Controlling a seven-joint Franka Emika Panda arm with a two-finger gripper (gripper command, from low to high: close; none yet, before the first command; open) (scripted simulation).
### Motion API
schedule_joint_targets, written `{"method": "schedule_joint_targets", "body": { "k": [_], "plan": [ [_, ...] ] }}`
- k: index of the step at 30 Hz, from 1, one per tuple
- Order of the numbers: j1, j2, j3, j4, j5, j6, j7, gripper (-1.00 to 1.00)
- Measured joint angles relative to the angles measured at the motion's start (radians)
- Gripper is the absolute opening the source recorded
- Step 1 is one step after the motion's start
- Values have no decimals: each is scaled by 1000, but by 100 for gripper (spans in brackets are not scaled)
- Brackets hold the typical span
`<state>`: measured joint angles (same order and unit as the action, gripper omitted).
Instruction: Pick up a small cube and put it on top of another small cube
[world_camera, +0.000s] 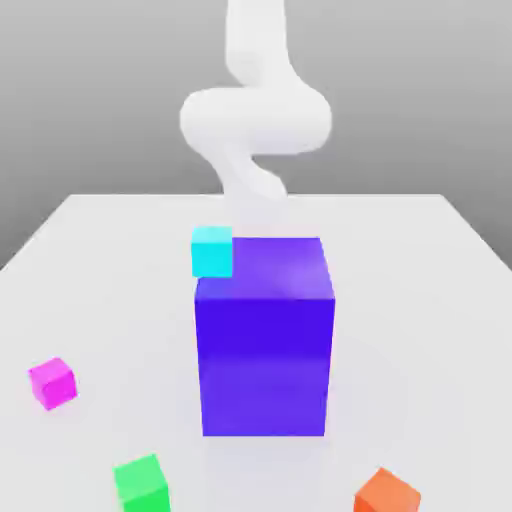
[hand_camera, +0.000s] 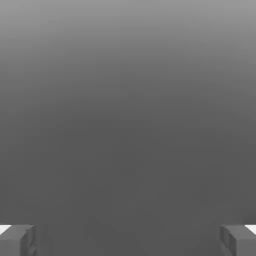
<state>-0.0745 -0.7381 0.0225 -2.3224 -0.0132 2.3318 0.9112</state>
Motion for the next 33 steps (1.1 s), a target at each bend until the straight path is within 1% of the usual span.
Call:
{"method": "schedule_joint_targets", "body": {
  "k": [12, 17, 23, 28, 33],
  "plan": [
    [-323, 301, 71, -108, -86, 152, 553, 0],
    [-434, 426, 75, -152, -123, 214, 781, 0],
    [-541, 574, 53, -205, -154, 289, 1045, 0],
    [-619, 694, 15, -250, -145, 354, 1240, 0],
    [-681, 809, -13, -297, -78, 422, 1394, 0]
  ]
}}
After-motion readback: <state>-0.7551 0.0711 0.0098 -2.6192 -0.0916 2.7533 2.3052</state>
